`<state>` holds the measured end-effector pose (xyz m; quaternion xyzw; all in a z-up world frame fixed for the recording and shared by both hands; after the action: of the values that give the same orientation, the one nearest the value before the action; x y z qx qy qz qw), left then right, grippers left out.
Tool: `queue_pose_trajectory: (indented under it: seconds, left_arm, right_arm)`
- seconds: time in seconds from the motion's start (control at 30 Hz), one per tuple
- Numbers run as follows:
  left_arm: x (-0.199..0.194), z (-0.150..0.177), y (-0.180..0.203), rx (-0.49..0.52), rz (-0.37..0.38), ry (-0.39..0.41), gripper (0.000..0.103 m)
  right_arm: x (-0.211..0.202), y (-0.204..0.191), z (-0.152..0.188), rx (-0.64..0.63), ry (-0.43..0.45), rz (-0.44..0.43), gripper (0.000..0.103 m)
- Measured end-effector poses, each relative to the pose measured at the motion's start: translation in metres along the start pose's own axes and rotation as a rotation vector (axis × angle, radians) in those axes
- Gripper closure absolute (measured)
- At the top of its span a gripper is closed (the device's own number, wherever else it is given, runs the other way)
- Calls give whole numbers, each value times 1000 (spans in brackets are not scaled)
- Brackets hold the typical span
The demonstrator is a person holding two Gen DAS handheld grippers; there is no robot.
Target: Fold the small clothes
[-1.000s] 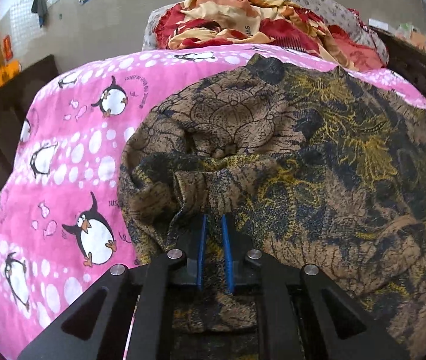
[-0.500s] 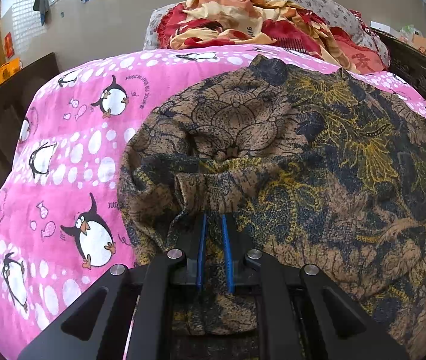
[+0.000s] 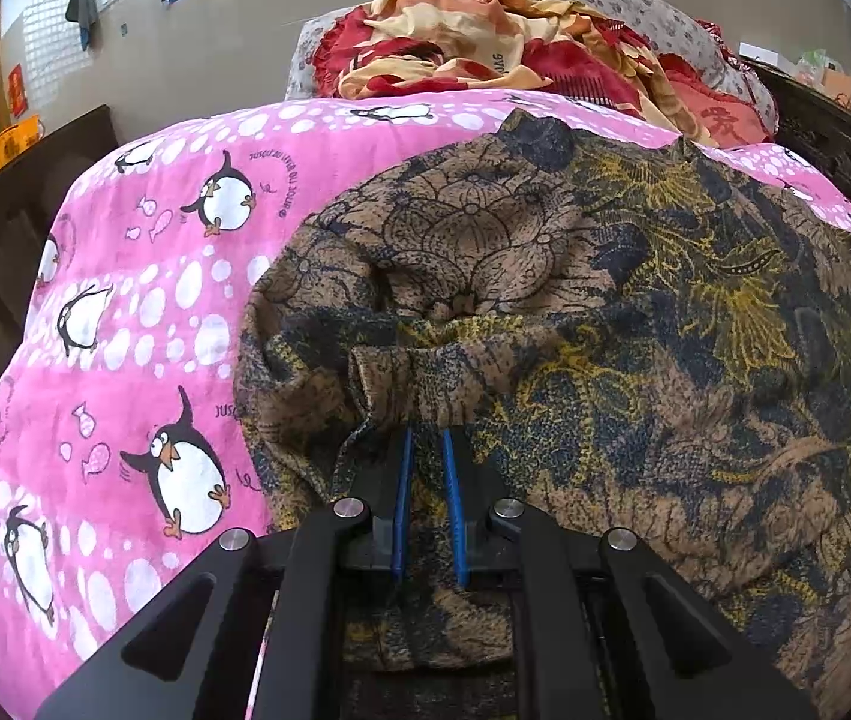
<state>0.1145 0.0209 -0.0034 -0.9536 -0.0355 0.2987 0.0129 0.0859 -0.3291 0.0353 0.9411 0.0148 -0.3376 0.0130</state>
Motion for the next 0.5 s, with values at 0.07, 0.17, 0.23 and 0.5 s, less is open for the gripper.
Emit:
queue_pose_trajectory:
  seconds: [0.07, 0.17, 0.23, 0.5]
  left_arm:
    - [0, 0, 1, 5, -4, 0, 103]
    - [0, -1, -2, -8, 7, 1, 103]
    - [-1, 0, -2, -12, 10, 2, 103]
    - [-1, 0, 2, 17, -11, 0, 103]
  right_arm:
    - [-20, -10, -5, 45, 80, -27, 72]
    - [-18, -34, 11, 12, 136, -75, 50]
    - [9, -38, 31, -51, 26, -46, 45]
    - [17, -57, 35, -75, 59, 13, 40]
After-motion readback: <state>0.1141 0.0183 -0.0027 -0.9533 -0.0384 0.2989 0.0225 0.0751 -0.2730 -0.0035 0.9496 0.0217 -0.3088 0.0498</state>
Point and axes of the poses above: each gripper's, at about its wrist camera, not at the fingertips, and x roughly the way its jaws point, y to its right, z to its underside, the point moved 2 cm from there along x, roughly the way its jaws point, and after that the axes turned 13 degrees about y, right-handed, at the moved point
